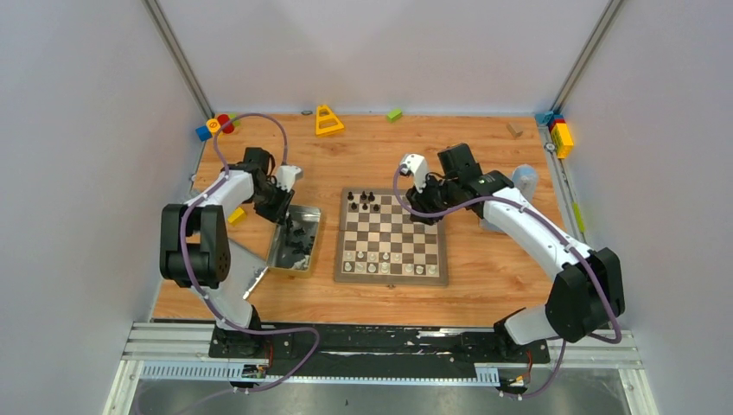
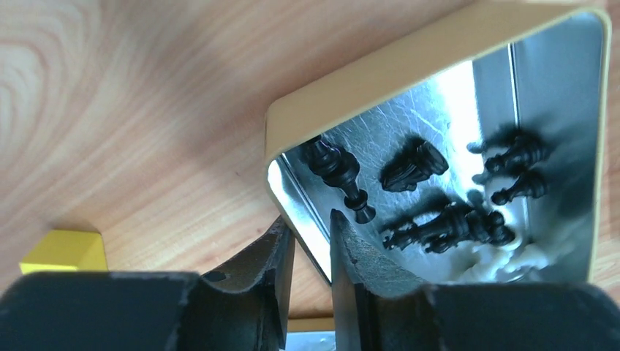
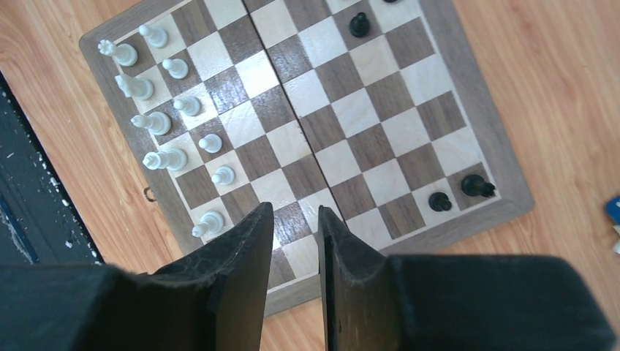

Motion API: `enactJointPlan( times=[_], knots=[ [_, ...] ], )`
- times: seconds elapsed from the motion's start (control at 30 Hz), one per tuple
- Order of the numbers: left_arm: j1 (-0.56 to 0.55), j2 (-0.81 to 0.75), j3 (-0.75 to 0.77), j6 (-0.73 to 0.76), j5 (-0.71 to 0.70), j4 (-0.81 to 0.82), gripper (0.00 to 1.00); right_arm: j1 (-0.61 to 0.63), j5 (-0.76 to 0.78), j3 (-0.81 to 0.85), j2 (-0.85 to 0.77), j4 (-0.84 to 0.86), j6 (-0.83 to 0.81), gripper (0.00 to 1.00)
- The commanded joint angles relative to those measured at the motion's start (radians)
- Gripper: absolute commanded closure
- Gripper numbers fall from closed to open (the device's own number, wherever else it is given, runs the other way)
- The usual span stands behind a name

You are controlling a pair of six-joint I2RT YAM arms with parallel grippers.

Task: Set up the chess pieces on the board
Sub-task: Adjust the storage box at the center of the board.

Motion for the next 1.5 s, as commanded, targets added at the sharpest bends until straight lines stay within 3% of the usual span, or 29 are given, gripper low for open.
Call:
enactJointPlan(
  times=[0.0,0.23,0.5,0.9,1.1,1.37,1.47],
  knots=[
    [-0.003,0.045,0.113,-0.044,0.047,0.026,0.72,-0.06,-0.067,-0.021,-0.063,0.062,0.0,0.7],
    [-0.026,0.208,0.307,0.0,0.062,-0.04,0.87,-0.136,-0.122,-0.047,-0.076,0.07,0.002,0.71],
    [-0.092,0.361,0.5,0.229,0.057,-0.183,0.93,-0.167,-0.136,-0.052,-0.037,0.071,-0.015,0.72],
    [-0.26,0.286,0.445,0.536,-0.037,-0.273,0.93,-0.227,-0.165,-0.053,-0.03,0.07,-0.009,0.73],
    [-0.311,0.225,0.369,0.564,-0.133,-0.206,0.77,-0.229,-0.166,-0.053,-0.022,0.069,-0.007,0.73],
    [-0.26,0.089,0.328,0.373,-0.164,-0.116,0.38,-0.233,-0.167,-0.055,-0.009,0.069,-0.004,0.73],
    [-0.217,0.035,0.279,0.286,-0.146,-0.118,0.31,-0.234,-0.168,-0.055,0.001,0.069,-0.002,0.73]
  ],
)
